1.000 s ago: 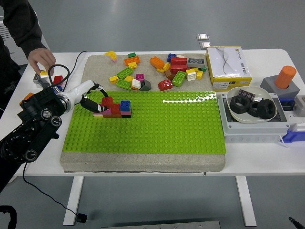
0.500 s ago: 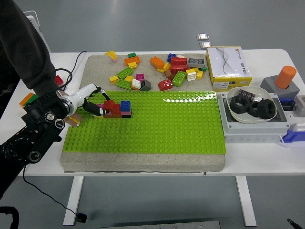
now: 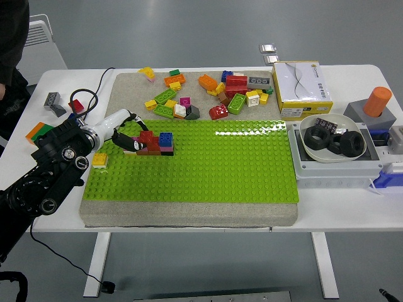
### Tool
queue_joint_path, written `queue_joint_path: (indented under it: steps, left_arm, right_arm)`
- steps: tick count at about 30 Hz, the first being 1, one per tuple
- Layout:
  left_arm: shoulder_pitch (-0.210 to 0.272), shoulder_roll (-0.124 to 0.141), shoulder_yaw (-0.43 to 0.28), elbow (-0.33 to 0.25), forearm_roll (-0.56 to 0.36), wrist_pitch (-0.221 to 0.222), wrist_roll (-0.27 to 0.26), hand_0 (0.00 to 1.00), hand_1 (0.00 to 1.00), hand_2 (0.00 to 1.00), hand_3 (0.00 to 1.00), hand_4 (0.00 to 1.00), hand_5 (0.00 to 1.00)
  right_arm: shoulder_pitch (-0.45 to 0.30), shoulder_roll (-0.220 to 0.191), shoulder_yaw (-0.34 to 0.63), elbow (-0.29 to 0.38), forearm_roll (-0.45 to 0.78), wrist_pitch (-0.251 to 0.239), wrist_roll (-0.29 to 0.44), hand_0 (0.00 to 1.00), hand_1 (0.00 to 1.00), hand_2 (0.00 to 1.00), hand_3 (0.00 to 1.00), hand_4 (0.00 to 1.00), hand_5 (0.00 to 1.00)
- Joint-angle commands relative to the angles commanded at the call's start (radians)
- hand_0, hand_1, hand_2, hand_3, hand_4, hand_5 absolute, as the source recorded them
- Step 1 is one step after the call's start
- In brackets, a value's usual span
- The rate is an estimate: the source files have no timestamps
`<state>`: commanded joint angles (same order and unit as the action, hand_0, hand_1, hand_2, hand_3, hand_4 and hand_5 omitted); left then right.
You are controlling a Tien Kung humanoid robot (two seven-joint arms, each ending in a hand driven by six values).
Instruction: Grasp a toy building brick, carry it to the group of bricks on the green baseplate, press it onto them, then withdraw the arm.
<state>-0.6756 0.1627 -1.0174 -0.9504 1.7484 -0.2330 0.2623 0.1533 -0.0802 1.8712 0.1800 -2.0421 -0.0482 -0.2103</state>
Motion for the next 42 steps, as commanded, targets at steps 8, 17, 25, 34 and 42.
queue_joint_path:
  steps: [8, 17, 25, 34, 42]
  left_arm:
    - [-0.003, -0.006, 0.0, -0.002, 0.002, -0.001, 0.0, 0.944, 0.969, 0.936, 0.495, 0.739, 0.002]
    - [-0.002, -0.016, 0.001, 0.004, 0.002, -0.004, 0.004, 0.943, 0.968, 0.935, 0.496, 0.735, 0.002]
    - [0.002, -0.023, 0.003, 0.005, 0.001, -0.001, 0.001, 0.938, 0.965, 0.934, 0.497, 0.728, 0.002]
    - [0.008, -0.025, 0.003, 0.005, -0.002, 0.006, -0.008, 0.937, 0.965, 0.94, 0.508, 0.652, 0.002]
    - [0.006, -0.025, 0.002, 0.005, -0.003, 0.021, -0.023, 0.936, 0.965, 0.942, 0.516, 0.614, 0.002]
  right_arm:
    - [0.002, -0.001, 0.002, 0.0, -0.003, 0.0, 0.0, 0.517, 0.621, 0.725, 0.804, 0.903, 0.97]
    - [0.004, -0.002, 0.005, 0.0, -0.006, 0.001, 0.0, 0.517, 0.62, 0.722, 0.805, 0.904, 0.971]
    - [0.002, 0.0, 0.013, 0.0, -0.015, 0.002, 0.0, 0.517, 0.621, 0.723, 0.805, 0.902, 0.969]
    - [0.0, 0.001, 0.02, 0.0, -0.023, 0.002, 0.001, 0.517, 0.62, 0.722, 0.805, 0.895, 0.959]
    - [0.001, 0.002, 0.023, 0.0, -0.025, 0.002, 0.001, 0.517, 0.618, 0.721, 0.804, 0.898, 0.964]
